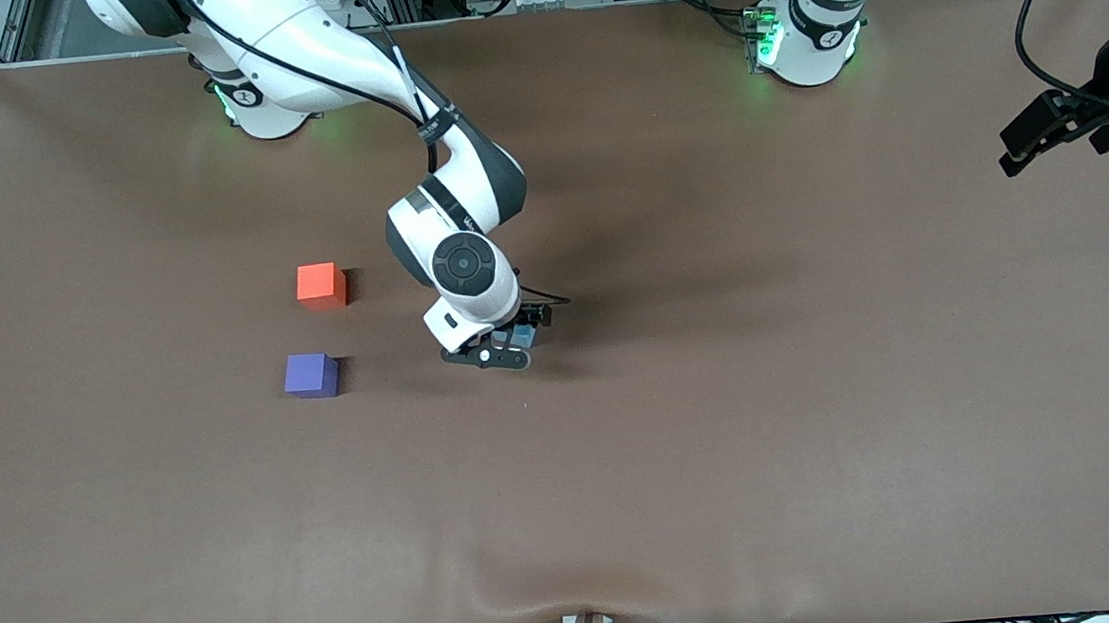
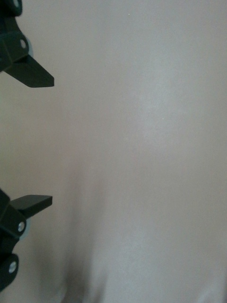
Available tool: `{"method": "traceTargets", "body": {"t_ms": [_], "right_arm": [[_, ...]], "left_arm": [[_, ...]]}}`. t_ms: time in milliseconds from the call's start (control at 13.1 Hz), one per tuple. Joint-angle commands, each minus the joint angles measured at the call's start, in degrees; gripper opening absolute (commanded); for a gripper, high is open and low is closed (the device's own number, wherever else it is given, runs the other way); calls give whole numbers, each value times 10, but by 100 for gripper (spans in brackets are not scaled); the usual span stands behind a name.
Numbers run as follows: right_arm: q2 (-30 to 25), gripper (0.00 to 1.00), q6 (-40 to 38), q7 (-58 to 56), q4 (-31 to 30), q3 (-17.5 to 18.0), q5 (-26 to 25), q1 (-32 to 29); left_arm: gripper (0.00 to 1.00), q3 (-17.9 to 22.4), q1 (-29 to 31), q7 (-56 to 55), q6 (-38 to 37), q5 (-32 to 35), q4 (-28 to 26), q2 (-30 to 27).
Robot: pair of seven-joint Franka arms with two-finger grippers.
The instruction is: Place blue block between orange and purple blocks
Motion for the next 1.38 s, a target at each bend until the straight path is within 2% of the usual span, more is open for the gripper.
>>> {"method": "traceTargets", "body": {"t_ms": [0, 153, 230, 383, 460, 536, 613, 690, 766, 843, 920, 996, 1149, 1303], "right_arm": [[13, 100, 7, 8, 15, -3, 8, 6], [16, 100, 7, 7, 16, -3, 8, 9], [16, 94, 6, 7, 18, -3, 8, 9], [15, 73, 5, 8, 18, -3, 8, 9], [13, 57, 5, 16, 18, -3, 10, 9], [13, 61, 5, 36, 18, -3, 10, 8], [15, 74, 7, 43, 15, -3, 10, 9], [15, 74, 6, 44, 13, -3, 11, 12], [15, 67, 5, 44, 12, -3, 11, 12], [15, 52, 5, 44, 12, -3, 11, 12], [14, 33, 4, 43, 13, -3, 11, 11], [13, 24, 3, 38, 17, -3, 10, 9], [4, 20, -6, 38, 27, -3, 11, 2], [-3, 18, -68, 37, 69, -6, 13, -11]], "left_arm": [[100, -17, 1, 13, -8, -2, -18, -20], [100, -24, 1, 38, -16, -2, -18, -22], [100, -24, 1, 49, -19, -2, -18, -22], [100, -24, 2, 51, -24, -2, -17, -21], [100, -24, 2, 51, -24, -2, -17, -21], [100, -24, 3, 52, -24, -2, -14, -18], [100, -23, 4, 53, -24, -2, -14, -16], [100, -23, 5, 53, -24, -1, -11, -14], [100, -23, 7, 53, -24, -1, -11, -14], [100, -23, 7, 53, -24, -1, -11, -14], [100, -23, 7, 52, -24, -1, -11, -14], [100, -23, 7, 52, -24, 1, -11, -13], [100, -23, 6, 52, -21, 2, -4, -2], [100, -23, 6, 51, -20, 3, 8, 8]]}}
